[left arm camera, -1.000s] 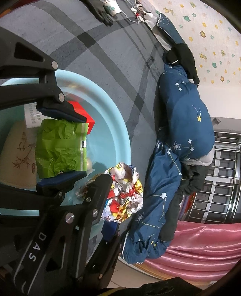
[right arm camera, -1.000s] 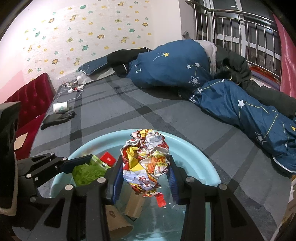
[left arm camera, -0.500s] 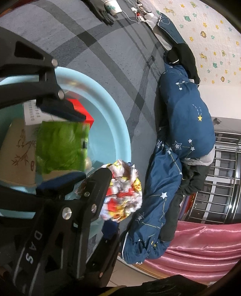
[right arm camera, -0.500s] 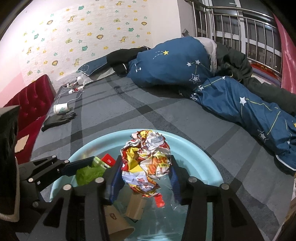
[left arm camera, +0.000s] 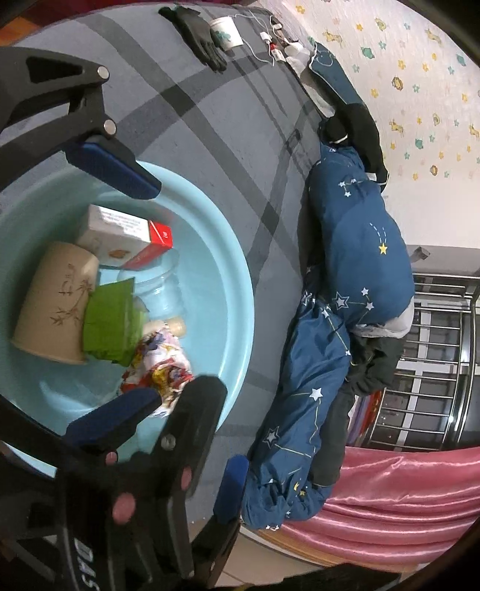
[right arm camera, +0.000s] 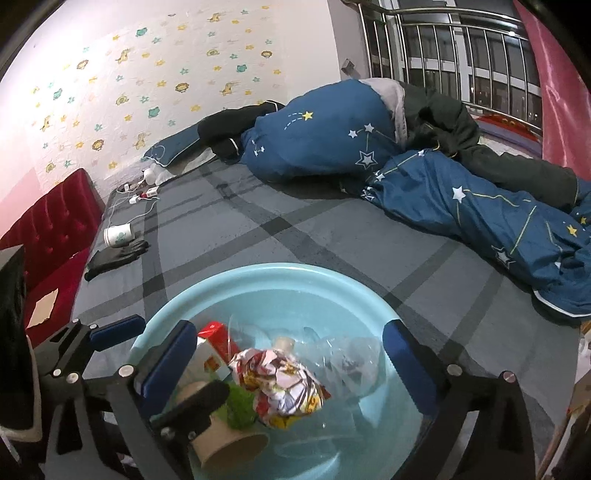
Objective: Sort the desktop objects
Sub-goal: 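Open both tools to release the green bag and wrapper into the basin, then withdraw both open tools from the basin toward the remaining items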
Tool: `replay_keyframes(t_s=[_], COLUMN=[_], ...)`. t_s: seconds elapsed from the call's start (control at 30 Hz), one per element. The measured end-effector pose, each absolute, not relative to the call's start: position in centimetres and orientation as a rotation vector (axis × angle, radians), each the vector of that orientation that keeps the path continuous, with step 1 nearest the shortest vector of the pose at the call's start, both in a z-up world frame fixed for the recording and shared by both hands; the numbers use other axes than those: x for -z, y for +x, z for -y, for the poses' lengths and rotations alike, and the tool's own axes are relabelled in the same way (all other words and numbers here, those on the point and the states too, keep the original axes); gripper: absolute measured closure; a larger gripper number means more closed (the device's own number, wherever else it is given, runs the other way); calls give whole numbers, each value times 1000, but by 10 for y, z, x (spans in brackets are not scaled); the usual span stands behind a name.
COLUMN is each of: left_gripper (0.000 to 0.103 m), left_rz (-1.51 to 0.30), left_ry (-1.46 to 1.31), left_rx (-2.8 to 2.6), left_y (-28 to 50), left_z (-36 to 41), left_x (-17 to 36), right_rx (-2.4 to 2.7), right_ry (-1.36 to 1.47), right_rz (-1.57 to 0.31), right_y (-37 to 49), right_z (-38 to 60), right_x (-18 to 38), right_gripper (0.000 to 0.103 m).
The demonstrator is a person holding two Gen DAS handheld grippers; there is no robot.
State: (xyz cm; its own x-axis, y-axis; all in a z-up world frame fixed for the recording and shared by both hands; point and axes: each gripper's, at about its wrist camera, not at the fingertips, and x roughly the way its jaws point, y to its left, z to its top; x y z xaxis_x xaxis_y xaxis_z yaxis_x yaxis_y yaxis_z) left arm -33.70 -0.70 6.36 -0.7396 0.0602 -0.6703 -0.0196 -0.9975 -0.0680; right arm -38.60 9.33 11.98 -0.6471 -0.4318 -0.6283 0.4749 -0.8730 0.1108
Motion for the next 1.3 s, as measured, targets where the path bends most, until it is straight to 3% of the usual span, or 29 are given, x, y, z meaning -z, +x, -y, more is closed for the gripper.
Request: replay_keyframes(t_s=[0.9, 1.3], left_gripper=[0, 0], left_rz=[75, 84], left_ry=[-1072, -1108], left_rx=[-2934, -2920], left_y=[-232, -177], left_z=[0, -5], left_x=[-114, -100], right_rx=[2538, 2503], right_ry=[831, 864], right_rz=[-165, -144], right_y=[-274, -223], right_z=[-125, -140], right_x=[-187, -180], right_gripper=[0, 0])
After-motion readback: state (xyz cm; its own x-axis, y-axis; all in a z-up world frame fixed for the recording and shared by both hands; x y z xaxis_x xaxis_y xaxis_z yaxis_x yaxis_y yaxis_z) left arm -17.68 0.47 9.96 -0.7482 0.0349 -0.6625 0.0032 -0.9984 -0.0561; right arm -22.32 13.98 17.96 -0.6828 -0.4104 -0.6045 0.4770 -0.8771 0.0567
